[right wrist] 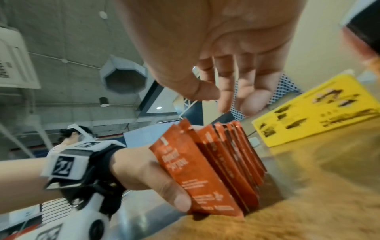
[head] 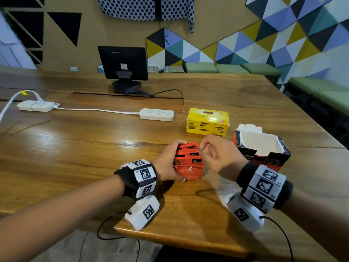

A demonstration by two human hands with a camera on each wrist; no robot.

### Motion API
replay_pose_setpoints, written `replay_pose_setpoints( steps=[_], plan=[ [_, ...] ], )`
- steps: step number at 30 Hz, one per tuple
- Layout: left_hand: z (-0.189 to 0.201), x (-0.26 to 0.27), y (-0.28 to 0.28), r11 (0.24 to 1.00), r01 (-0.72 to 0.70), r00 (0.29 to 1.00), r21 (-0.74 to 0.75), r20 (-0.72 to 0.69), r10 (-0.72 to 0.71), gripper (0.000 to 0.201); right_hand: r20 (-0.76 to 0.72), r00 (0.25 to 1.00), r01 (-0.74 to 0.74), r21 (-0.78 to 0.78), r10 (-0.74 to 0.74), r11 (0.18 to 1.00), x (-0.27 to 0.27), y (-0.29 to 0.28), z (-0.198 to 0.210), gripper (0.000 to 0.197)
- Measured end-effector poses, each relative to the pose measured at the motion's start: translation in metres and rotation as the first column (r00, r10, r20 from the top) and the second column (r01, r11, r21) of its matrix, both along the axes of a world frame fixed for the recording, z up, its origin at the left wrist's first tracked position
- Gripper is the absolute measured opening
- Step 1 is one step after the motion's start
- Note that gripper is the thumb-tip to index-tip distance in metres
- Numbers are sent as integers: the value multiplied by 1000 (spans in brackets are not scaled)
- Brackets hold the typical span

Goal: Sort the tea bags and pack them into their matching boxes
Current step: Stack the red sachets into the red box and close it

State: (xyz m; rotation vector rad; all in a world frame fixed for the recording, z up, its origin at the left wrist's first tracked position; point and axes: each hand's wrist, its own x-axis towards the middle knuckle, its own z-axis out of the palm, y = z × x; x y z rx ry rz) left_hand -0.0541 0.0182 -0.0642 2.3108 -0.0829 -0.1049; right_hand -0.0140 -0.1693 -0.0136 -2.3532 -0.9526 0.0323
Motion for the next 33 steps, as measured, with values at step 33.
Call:
replay_pose_setpoints(
  steps=[33],
  plan=[
    [9,-5,-2,1000,-11,997,-18,-72,9,104,86,993,-66,-195,84,979,-1,-3,11,28]
  ],
)
